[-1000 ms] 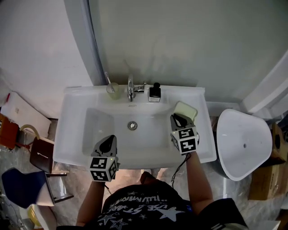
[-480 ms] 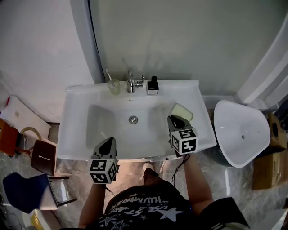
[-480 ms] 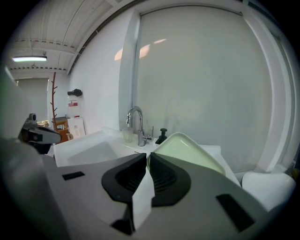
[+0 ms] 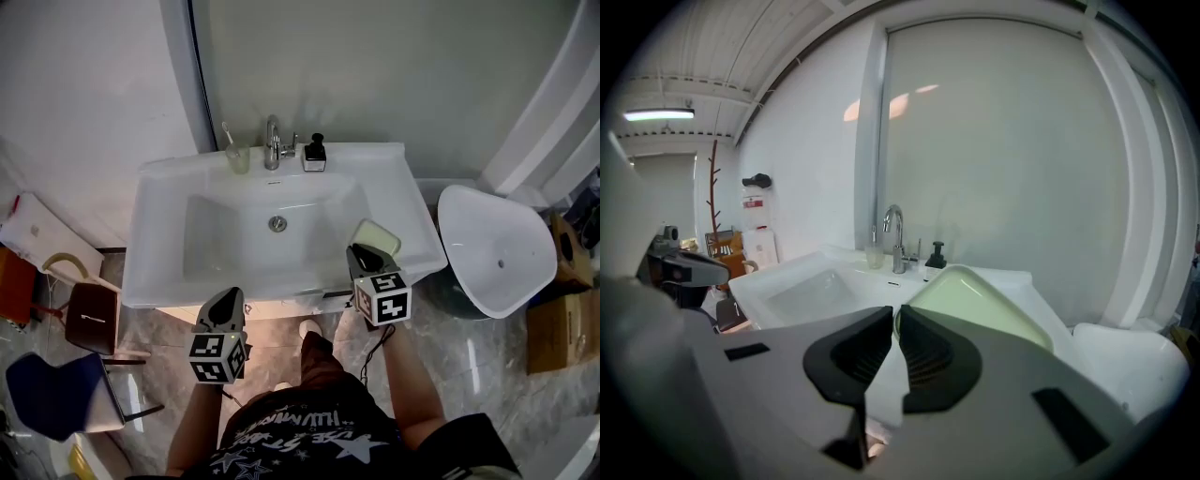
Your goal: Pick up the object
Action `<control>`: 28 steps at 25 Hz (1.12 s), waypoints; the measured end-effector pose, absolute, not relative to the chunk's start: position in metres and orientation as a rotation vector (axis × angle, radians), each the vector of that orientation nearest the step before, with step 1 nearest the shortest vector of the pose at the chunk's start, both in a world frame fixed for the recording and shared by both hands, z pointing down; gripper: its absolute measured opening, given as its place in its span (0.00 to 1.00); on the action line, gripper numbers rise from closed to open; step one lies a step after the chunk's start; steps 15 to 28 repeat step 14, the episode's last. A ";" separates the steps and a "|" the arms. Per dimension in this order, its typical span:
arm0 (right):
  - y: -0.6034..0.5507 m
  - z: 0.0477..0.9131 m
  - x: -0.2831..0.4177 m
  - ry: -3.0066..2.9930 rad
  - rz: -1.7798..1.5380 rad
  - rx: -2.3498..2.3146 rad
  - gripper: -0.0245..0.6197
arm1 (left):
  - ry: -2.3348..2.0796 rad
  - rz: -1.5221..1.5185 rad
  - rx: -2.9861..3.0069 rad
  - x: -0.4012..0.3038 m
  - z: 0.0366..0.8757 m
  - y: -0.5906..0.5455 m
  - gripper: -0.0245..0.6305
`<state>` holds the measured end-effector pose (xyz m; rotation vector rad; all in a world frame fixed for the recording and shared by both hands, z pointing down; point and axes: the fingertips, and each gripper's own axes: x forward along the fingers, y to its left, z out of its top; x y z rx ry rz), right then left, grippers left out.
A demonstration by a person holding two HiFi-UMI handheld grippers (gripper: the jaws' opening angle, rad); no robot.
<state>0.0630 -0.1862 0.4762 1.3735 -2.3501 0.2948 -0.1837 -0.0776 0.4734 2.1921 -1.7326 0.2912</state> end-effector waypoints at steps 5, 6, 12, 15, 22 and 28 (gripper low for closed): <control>-0.137 0.484 0.065 -2.344 0.313 1.385 0.09 | -1.694 0.287 2.199 -0.178 0.480 -0.037 0.06; -0.129 0.487 0.067 -2.338 0.321 1.390 0.09 | -1.689 0.296 2.203 -0.178 0.483 -0.031 0.06; -0.096 0.499 0.069 -2.323 0.344 1.385 0.09 | -1.642 0.315 2.195 -0.172 0.498 -0.004 0.06; -0.089 0.501 0.069 -2.323 0.336 1.373 0.09 | -1.637 0.325 2.203 -0.170 0.501 0.000 0.06; -0.089 0.501 0.069 -2.323 0.336 1.373 0.09 | -1.637 0.325 2.203 -0.170 0.501 0.000 0.06; -0.089 0.501 0.069 -2.323 0.336 1.373 0.09 | -1.637 0.325 2.203 -0.170 0.501 0.000 0.06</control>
